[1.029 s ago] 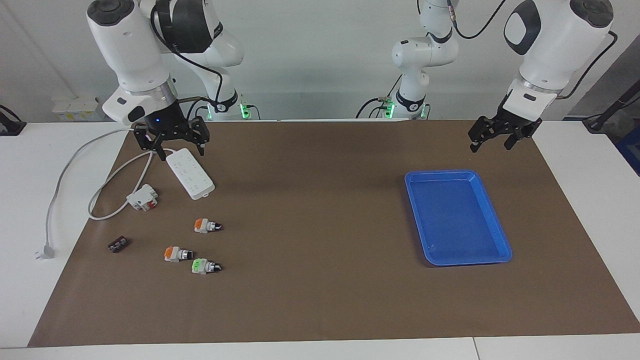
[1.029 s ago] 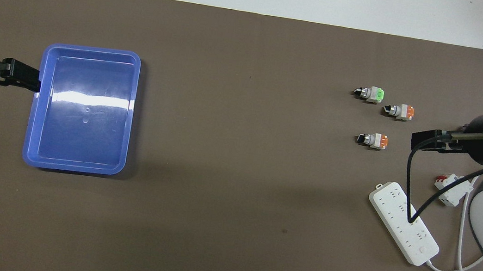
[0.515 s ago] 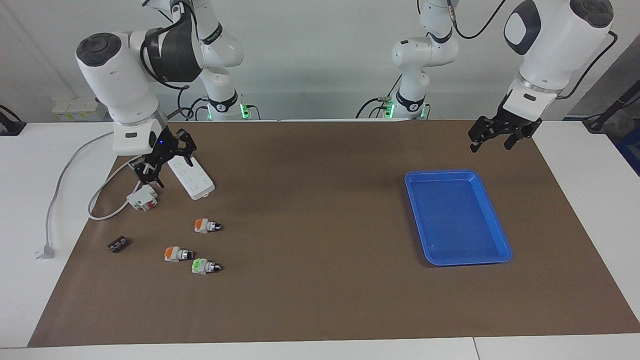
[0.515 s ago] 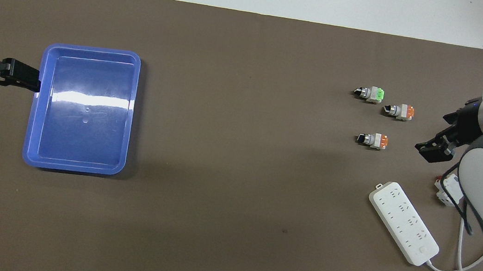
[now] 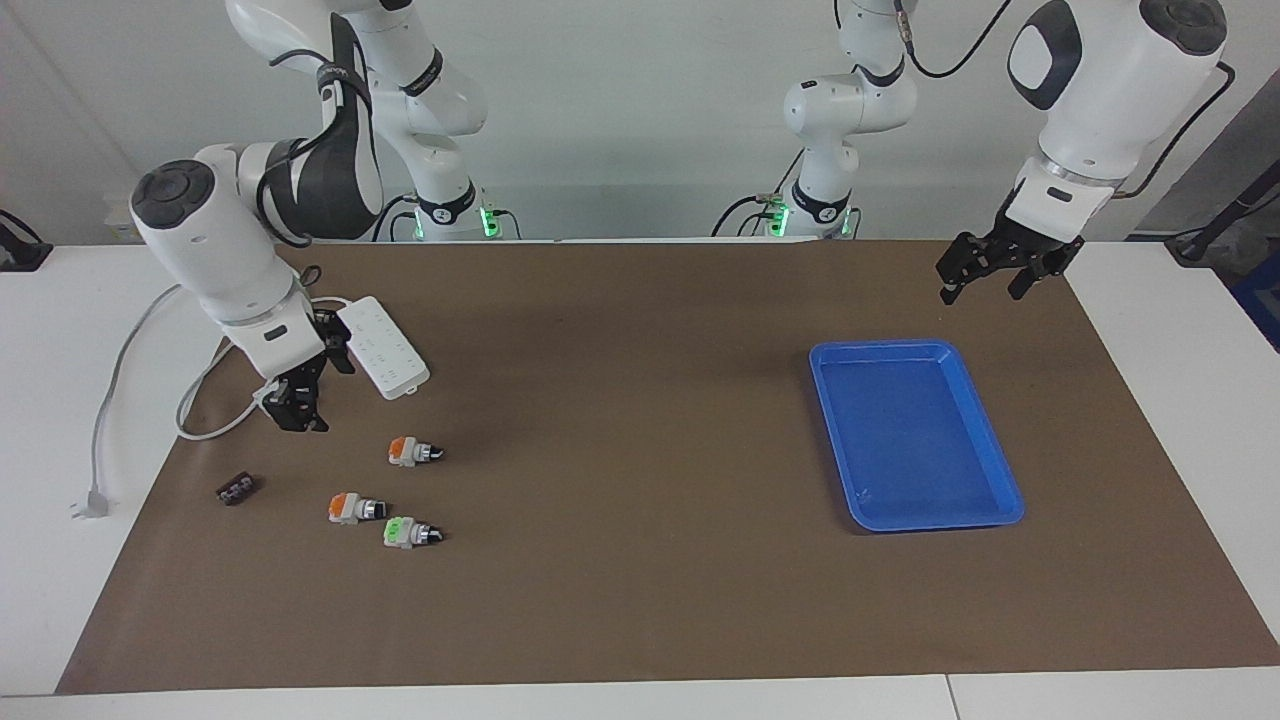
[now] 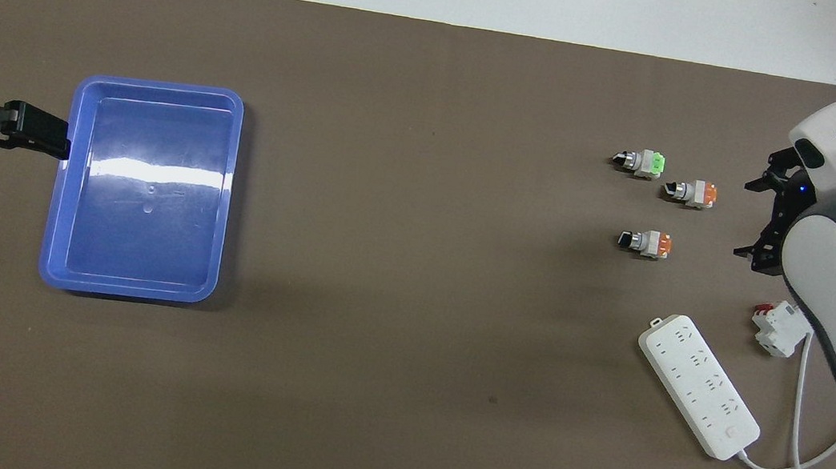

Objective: Turn and place switch with both arms
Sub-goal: 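Move the right gripper over the middle orange-topped switch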

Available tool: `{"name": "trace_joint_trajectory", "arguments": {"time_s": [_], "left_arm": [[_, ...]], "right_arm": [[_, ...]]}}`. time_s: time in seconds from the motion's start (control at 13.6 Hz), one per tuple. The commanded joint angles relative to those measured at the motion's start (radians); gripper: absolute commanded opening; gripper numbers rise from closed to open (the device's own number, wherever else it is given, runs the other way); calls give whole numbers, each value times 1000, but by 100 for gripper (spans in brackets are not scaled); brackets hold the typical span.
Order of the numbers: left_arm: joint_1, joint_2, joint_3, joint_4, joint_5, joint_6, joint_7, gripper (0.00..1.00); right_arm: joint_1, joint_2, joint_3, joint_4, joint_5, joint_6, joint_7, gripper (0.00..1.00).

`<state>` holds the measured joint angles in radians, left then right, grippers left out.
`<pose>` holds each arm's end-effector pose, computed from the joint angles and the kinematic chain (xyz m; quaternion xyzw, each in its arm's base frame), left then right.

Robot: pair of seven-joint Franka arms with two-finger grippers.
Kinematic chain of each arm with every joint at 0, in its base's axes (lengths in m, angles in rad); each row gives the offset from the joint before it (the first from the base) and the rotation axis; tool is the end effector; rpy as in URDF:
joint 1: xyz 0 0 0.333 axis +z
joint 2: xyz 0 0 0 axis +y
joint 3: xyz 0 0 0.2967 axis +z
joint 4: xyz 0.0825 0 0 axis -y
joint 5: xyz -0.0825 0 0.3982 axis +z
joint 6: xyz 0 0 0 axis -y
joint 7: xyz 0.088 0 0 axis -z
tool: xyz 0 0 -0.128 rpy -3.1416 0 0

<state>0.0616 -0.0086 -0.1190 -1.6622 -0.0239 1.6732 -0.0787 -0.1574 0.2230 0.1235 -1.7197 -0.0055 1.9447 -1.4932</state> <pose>0.5730 -0.0360 0.5534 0.9998 0.0118 0.0090 0.0120 0.6346 -0.0260 0.4094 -0.7457 -0.6662 -0.0090 0.0067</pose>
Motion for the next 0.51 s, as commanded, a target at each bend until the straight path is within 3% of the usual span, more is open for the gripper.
{"name": "trace_joint_trajectory", "arguments": {"time_s": [0.0,0.44], "left_arm": [[6,-28,1,-31,-10,5,4,100],[6,-28,1,-31,-10,3,4,100]], "right_arm": [[-47,42,15,5,28,60,-123,94],[-56,162,18,43,39,180,-249,91]]}}
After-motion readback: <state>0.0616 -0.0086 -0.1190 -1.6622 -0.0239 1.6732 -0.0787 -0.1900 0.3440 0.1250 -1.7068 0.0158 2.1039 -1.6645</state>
